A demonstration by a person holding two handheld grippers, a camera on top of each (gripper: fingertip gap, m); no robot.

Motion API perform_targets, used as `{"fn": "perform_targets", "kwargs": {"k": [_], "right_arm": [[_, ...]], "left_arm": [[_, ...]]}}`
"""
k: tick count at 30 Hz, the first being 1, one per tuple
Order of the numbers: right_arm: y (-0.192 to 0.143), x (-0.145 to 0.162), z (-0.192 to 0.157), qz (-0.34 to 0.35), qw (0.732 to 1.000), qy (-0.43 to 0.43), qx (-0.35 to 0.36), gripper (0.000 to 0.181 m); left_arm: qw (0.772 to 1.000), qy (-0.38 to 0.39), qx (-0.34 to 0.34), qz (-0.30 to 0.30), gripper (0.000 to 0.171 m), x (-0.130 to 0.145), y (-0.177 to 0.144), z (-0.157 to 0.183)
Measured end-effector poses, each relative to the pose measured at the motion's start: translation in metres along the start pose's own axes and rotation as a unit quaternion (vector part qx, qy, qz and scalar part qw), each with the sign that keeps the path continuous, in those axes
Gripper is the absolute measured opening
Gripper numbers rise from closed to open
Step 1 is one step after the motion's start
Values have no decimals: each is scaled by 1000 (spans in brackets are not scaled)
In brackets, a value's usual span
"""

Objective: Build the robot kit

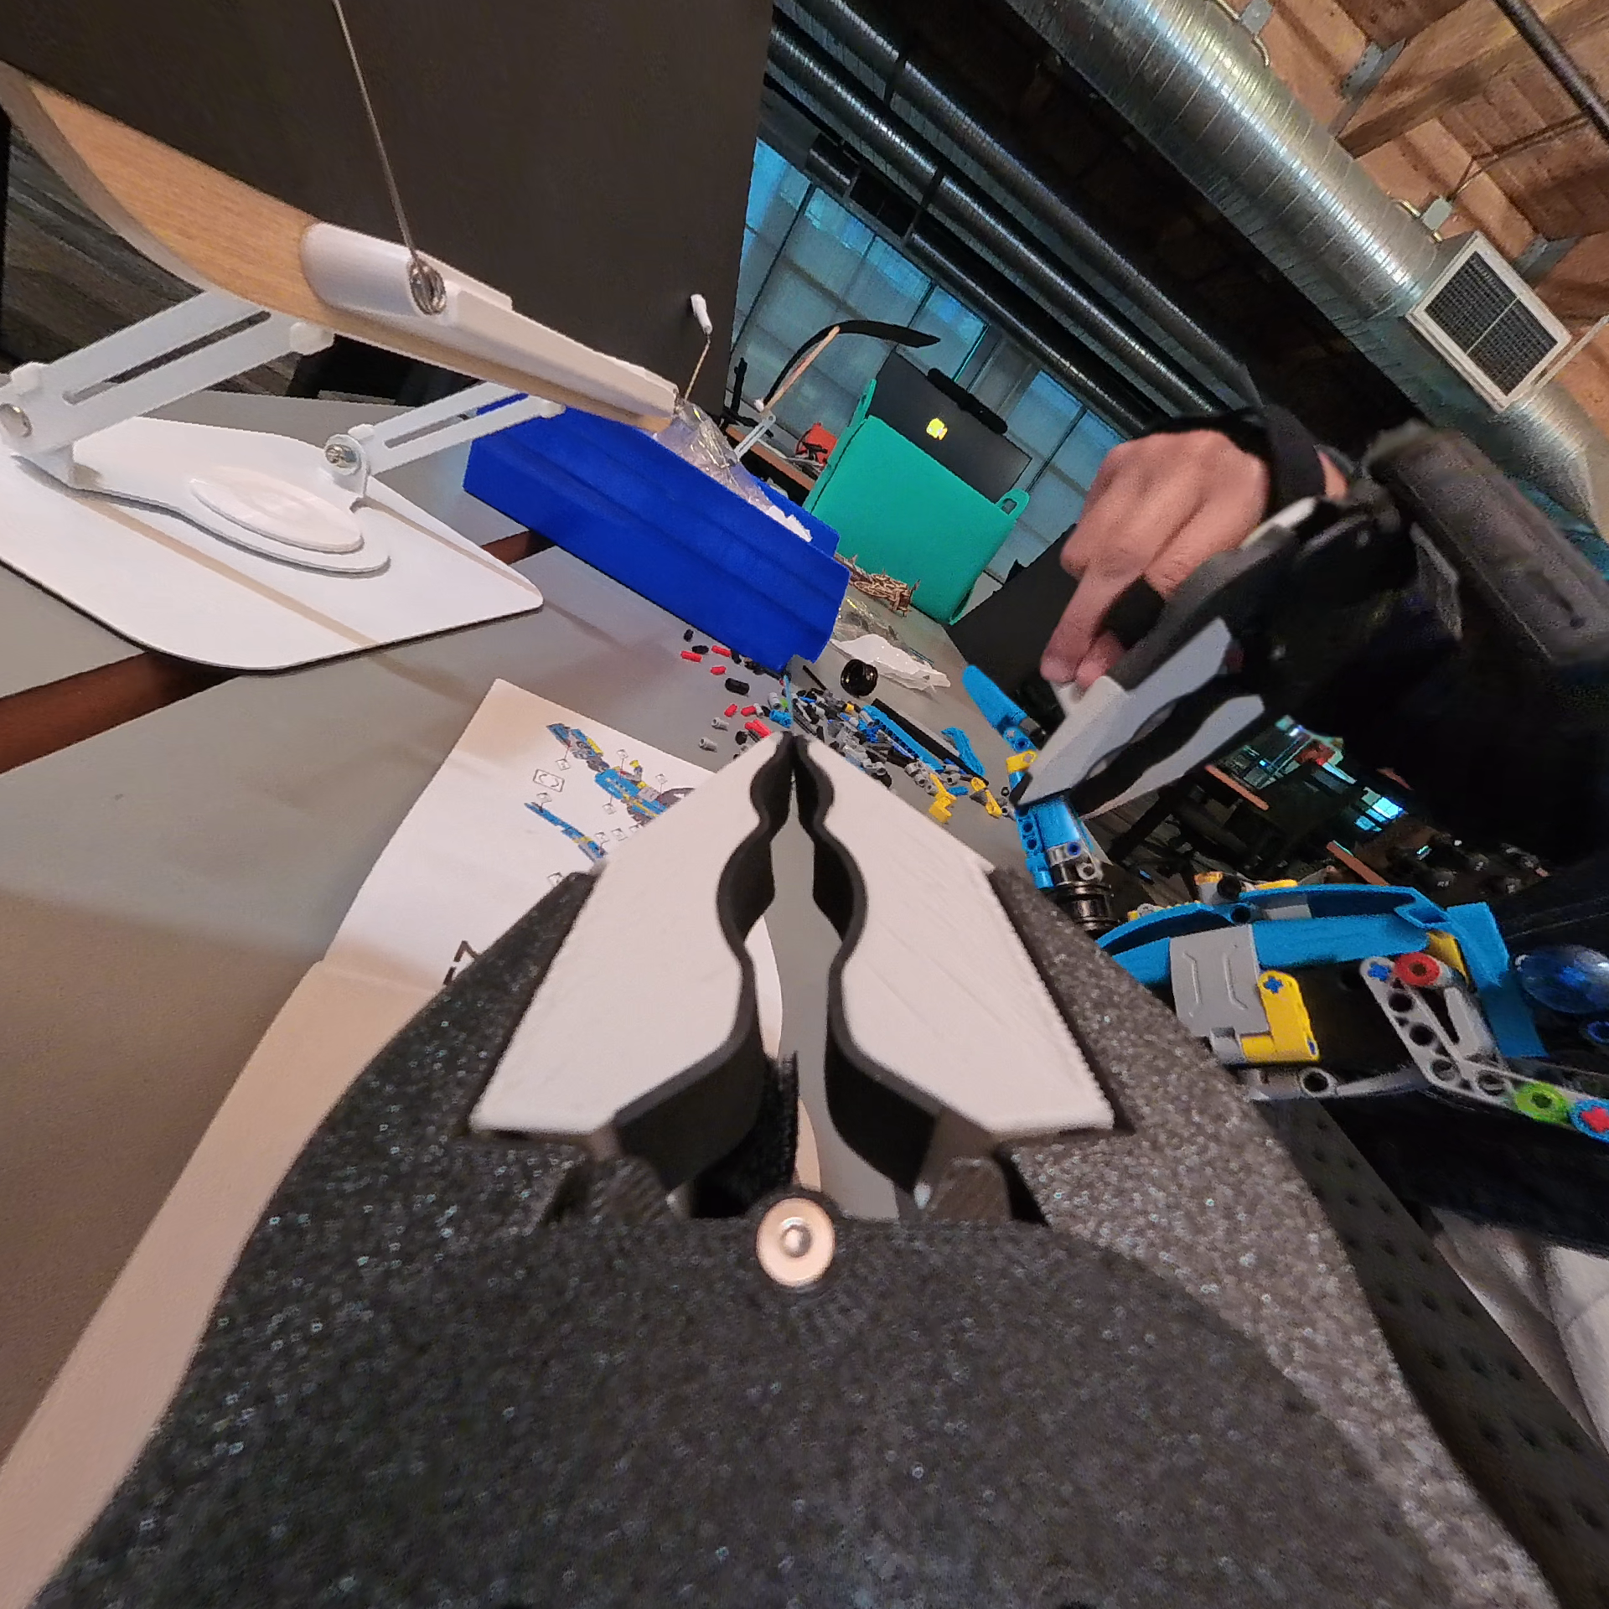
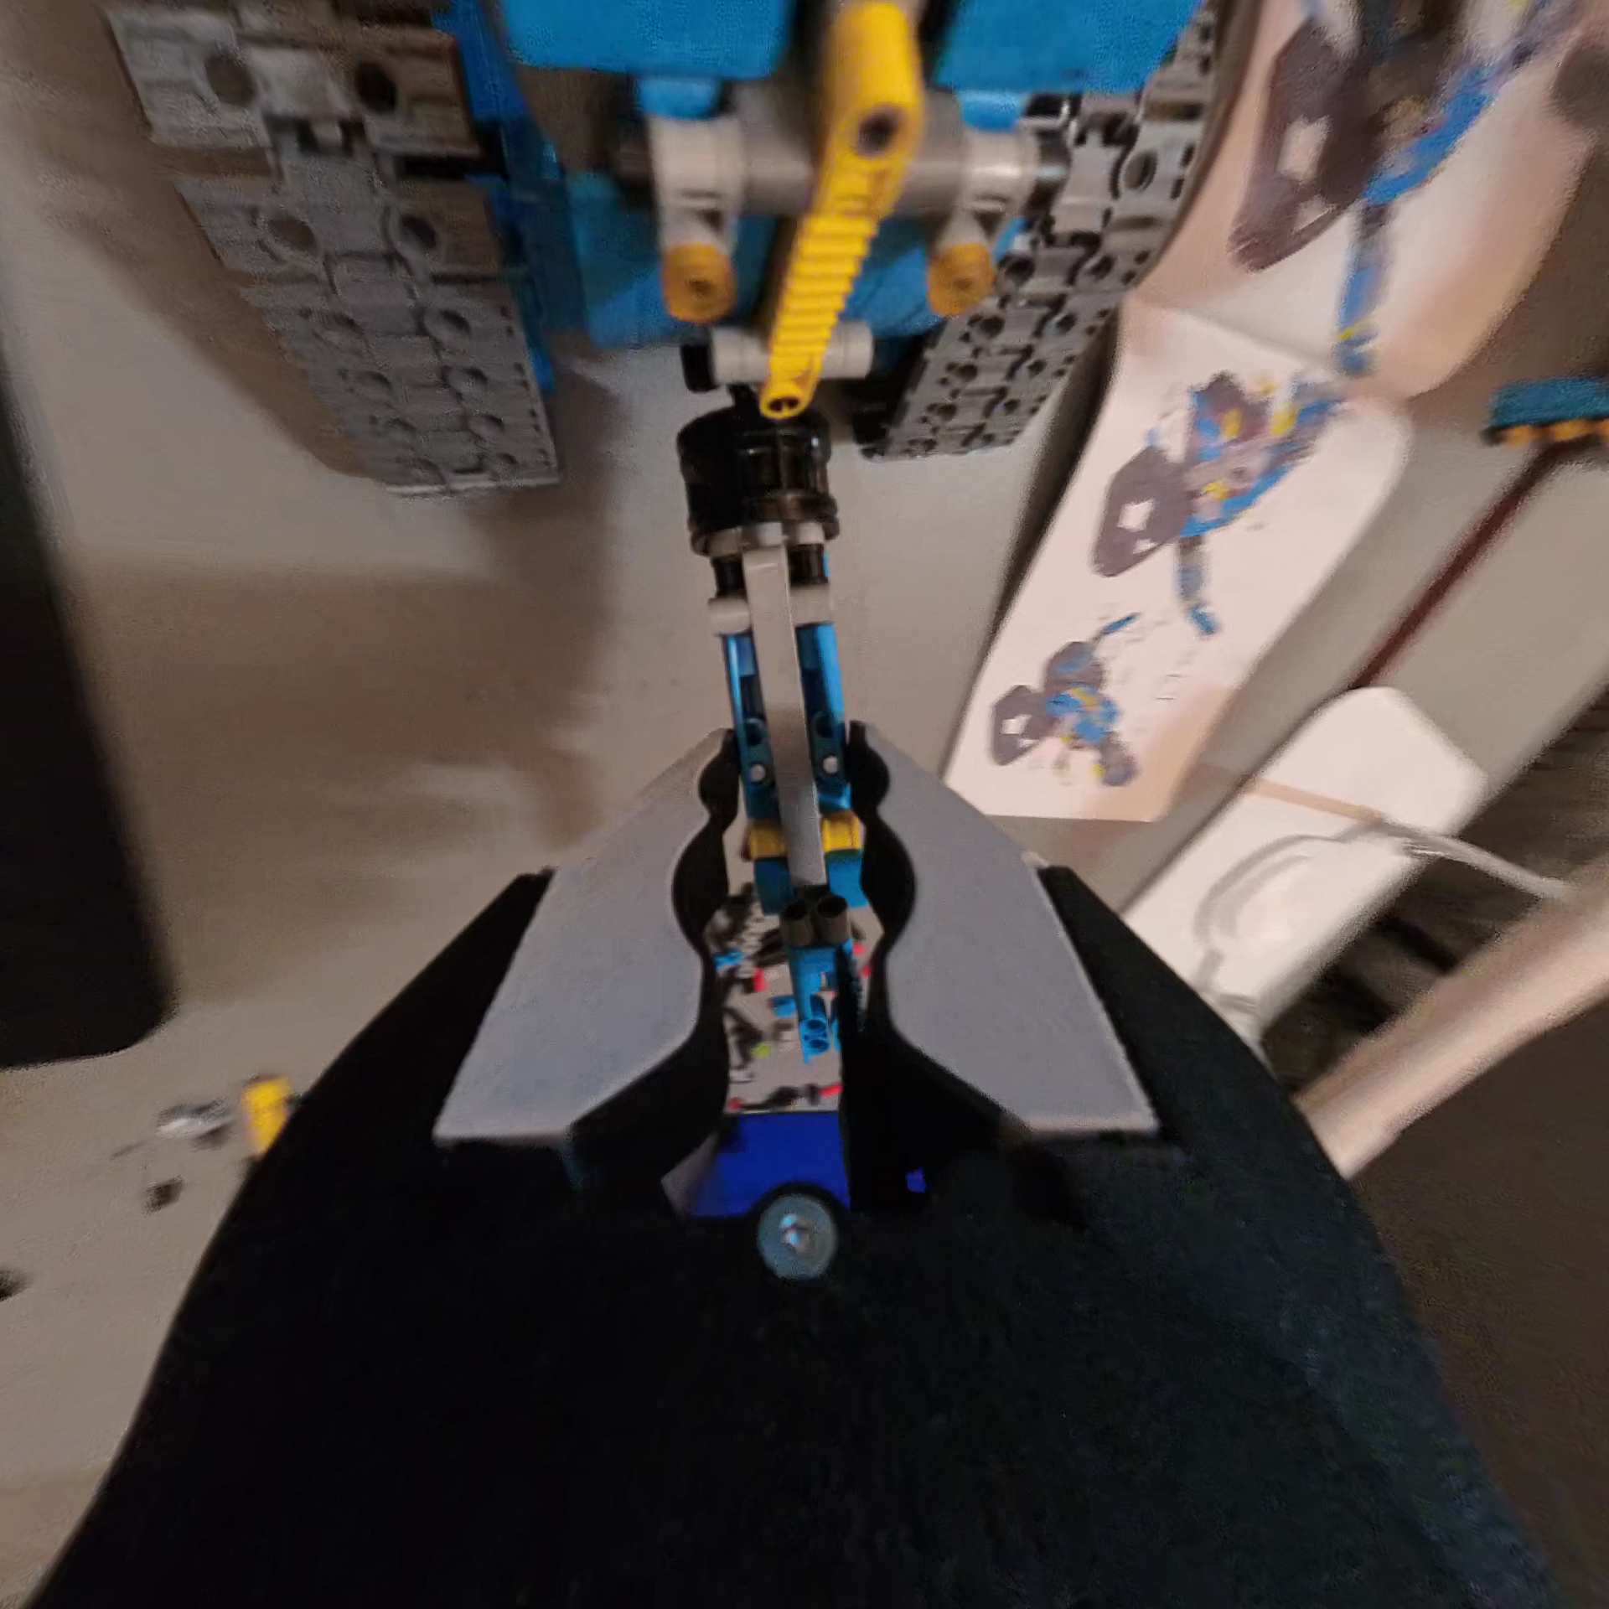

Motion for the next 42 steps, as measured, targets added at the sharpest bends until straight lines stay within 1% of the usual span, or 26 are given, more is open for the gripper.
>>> {"fn": "perform_targets", "kwargs": {"k": [3,6,9,11,13,15,17,19,21,23,25,26,27,28,29,30,31,32,33,34,35,36,37,38,39,42], "right_arm": [[-2,0,-6,-4,987,102,-125,24],[-8,-4,-12,1,943,211,-256,24],[-10,-6,-14,4,873,315,-371,24],[-10,-6,-17,-5,815,378,-439,24],[-10,-5,-19,-13,761,423,-492,23],[-10,-5,-20,-15,721,449,-528,24],[-9,-4,-21,-8,708,453,-541,24],[-9,-5,-17,9,715,453,-532,24],[-13,-9,-7,44,728,463,-505,25],[-22,-5,9,78,761,465,-446,28],[-40,-4,27,134,799,455,-370,30],[-48,0,38,159,825,446,-309,33],[-55,5,52,183,850,439,-227,41],[-67,5,63,218,860,436,-154,47],[-81,3,69,256,856,440,-88,46],[-96,1,73,302,845,442,-15,49],[-112,-2,72,360,821,440,58,47],[-129,-6,66,429,777,443,126,39],[-143,-6,54,499,721,444,184,31],[-149,-2,39,553,658,452,237,30],[-144,9,22,583,594,477,282,34],[-133,18,2,599,546,498,308,36],[-120,22,-19,615,511,511,315,35],[-108,24,-37,623,494,520,311,35],[-97,29,-51,618,483,534,315,35],[-86,39,-72,644,433,537,331,33]], "left_arm": [[1000,-1,1,-1,0,0,0,0],[1000,-2,3,-2,0,1,0,0],[1000,-3,4,-3,0,1,0,0],[1000,-4,5,-4,0,1,0,1],[1000,-4,5,-4,0,1,1,1],[1000,-4,6,-5,0,1,1,1],[1000,-5,6,-4,0,1,1,1],[1000,-5,7,-3,0,1,0,1],[1000,-5,7,-3,0,1,0,1],[1000,-5,8,-3,0,1,0,1],[1000,-5,8,-2,0,1,0,1],[1000,-5,9,-3,0,1,0,2],[1000,-5,9,-3,0,1,0,2],[1000,-5,9,-3,0,1,0,1],[1000,-5,9,-3,0,1,0,2],[1000,-5,9,-3,0,1,0,2],[1000,-5,10,-5,0,1,1,2],[1000,-6,11,-6,0,2,1,2],[1000,-5,12,-7,0,2,1,3],[1000,-6,12,-9,0,3,1,3],[1000,-7,14,-13,0,3,2,3],[1000,-9,15,-15,0,4,2,3],[1000,-8,15,-17,0,4,3,3],[1000,-7,15,-16,0,4,2,3],[1000,-6,14,-15,0,4,2,3],[1000,-7,13,-11,0,3,2,3]]}}
Point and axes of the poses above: each gripper's, where its closed fingertips meet, y out along the fingers, x out of its underside, z = x × y across the jaws, the point moved 1 cm from there along -y, back along the fingers, and after that the axes turned 11 degrees about z, right-handed, at the moved point
